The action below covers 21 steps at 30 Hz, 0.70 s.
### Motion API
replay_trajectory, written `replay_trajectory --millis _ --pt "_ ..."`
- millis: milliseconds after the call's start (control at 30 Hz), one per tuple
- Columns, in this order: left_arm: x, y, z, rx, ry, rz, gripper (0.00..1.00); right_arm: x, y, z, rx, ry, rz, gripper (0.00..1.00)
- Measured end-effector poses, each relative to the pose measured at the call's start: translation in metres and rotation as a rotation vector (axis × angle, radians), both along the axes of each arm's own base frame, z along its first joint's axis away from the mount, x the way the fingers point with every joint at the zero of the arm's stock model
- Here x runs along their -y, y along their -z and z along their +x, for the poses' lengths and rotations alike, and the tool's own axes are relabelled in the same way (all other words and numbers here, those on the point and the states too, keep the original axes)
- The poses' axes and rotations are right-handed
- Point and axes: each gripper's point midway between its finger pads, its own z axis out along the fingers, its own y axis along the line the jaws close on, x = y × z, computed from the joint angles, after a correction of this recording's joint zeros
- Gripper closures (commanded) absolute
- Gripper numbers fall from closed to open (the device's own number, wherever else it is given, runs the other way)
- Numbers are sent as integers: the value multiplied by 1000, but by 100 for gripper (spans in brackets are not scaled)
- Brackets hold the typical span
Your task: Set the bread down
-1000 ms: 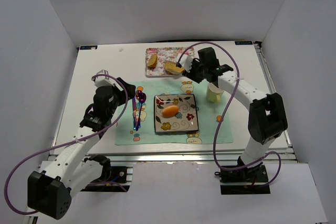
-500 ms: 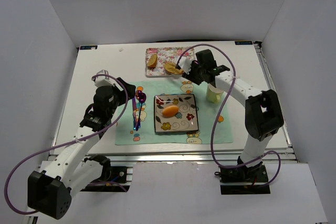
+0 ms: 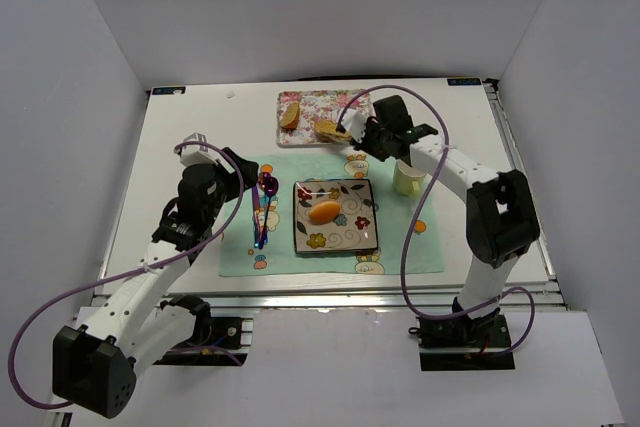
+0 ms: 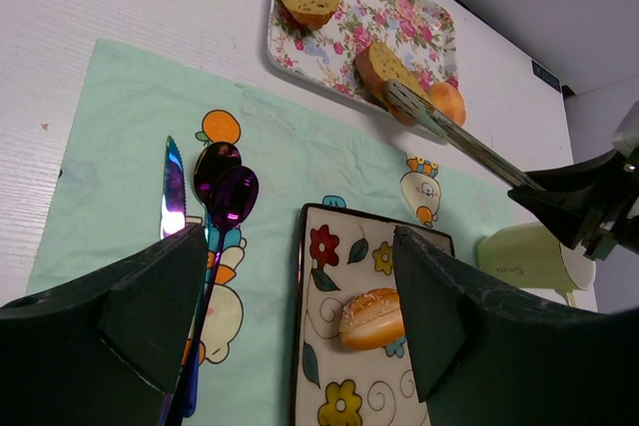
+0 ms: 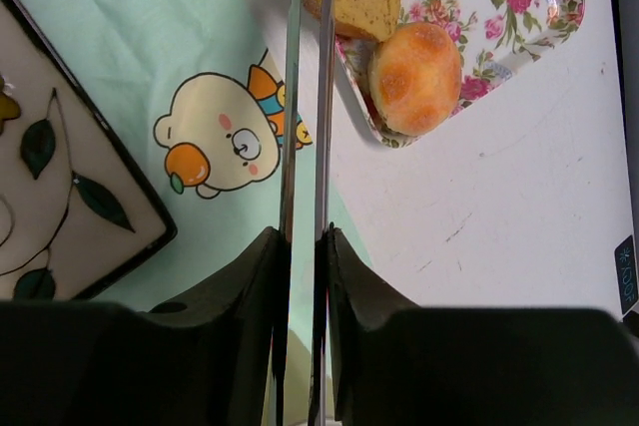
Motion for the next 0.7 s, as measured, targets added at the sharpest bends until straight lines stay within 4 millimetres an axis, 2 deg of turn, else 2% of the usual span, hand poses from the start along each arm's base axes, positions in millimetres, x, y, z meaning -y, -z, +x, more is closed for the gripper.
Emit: replay_trajectory --millis 100,233,367,433,533,700 --pt "0 -2 0 6 0 -4 16 1 -15 -9 -5 2 25 90" --pt "1 -4 1 17 0 -8 16 2 -58 -29 20 -11 95 90" --pt "1 -8 2 31 0 -13 16 9 -101 -68 59 -47 176 90" --pt "1 -9 2 38 0 -16 16 15 -111 -91 59 -68 200 90" --pt "1 -8 1 42 -2 -26 16 24 -107 -125 24 -93 219 89" --pt "2 -5 0 37 2 -34 16 45 -59 -183 -133 -101 192 86"
